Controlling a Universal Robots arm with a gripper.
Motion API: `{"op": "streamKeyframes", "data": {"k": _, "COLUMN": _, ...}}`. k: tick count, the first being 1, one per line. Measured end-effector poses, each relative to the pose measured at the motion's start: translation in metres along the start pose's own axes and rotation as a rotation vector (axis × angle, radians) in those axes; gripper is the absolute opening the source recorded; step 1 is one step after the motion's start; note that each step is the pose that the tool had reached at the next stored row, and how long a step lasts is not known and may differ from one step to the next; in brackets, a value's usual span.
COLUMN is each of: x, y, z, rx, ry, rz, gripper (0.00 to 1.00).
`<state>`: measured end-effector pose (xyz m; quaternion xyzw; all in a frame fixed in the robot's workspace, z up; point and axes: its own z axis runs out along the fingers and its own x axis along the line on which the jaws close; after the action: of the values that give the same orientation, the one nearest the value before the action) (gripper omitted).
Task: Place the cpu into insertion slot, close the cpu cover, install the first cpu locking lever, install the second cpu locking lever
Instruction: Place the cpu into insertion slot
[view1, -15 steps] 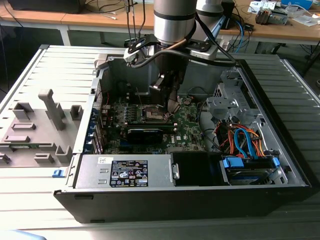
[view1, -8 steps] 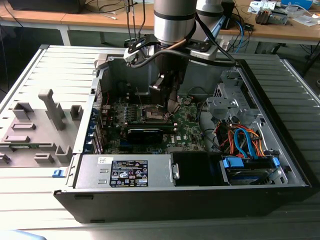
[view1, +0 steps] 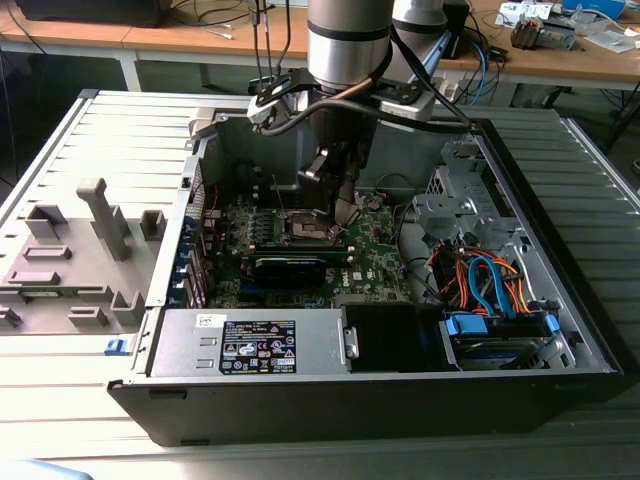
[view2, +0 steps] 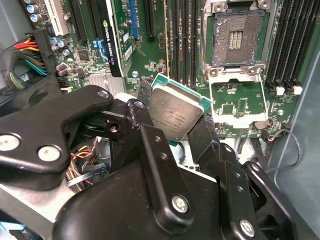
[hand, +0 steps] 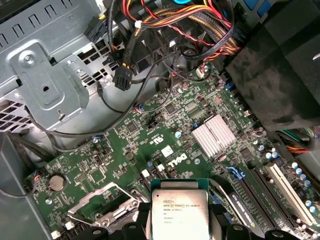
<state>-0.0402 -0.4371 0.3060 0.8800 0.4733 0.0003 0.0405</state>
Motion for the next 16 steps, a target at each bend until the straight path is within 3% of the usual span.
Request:
{"op": "streamKeyframes", "data": {"k": 13, "x": 0.0000, "y": 0.0000, "z": 0.0002, "rx": 0.0009, "ry": -0.0012, "rz": 0.020, "gripper": 0.55}}
{"op": "streamKeyframes", "data": {"k": 16, "x": 0.0000, "y": -0.0001, "z": 0.0002, "rx": 0.0049, "ry": 0.0062, "rz": 0.009, "gripper": 0.55}}
